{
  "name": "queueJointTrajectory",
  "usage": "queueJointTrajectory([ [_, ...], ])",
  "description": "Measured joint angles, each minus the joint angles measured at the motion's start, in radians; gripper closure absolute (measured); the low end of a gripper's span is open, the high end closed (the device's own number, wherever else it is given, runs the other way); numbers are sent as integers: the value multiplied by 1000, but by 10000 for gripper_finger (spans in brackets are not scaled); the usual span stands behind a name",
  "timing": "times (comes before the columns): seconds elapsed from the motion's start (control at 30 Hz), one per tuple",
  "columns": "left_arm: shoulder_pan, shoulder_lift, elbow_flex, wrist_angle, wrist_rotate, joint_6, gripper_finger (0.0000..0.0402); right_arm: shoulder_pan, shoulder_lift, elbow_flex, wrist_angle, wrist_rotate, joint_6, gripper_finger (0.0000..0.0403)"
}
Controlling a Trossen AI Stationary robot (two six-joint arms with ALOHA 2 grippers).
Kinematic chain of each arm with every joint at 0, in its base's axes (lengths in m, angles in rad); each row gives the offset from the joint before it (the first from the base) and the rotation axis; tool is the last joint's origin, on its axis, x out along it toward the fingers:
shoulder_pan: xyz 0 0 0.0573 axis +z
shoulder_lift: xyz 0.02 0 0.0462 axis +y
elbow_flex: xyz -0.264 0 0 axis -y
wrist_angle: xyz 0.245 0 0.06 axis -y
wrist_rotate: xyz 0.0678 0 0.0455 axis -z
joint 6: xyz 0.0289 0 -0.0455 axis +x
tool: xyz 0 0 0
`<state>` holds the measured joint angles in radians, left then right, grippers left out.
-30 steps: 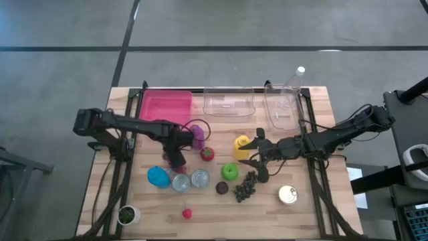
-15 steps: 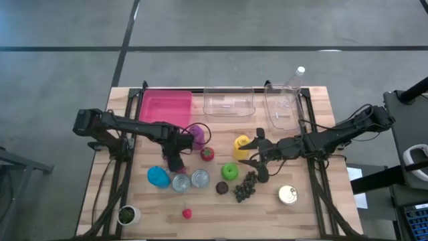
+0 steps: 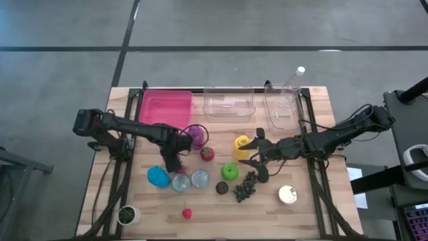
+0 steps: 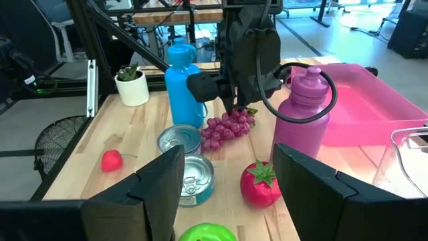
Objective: Pick & Place Food Item
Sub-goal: Put the red grapes into the red transparent bin
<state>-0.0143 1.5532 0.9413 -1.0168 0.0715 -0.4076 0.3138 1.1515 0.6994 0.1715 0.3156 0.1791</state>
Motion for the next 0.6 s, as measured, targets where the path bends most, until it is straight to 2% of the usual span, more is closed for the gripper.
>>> queueJointTrajectory([
  [0.6,0,0,-54,75,0,-8,283,0,0,0,0,0,0,179],
])
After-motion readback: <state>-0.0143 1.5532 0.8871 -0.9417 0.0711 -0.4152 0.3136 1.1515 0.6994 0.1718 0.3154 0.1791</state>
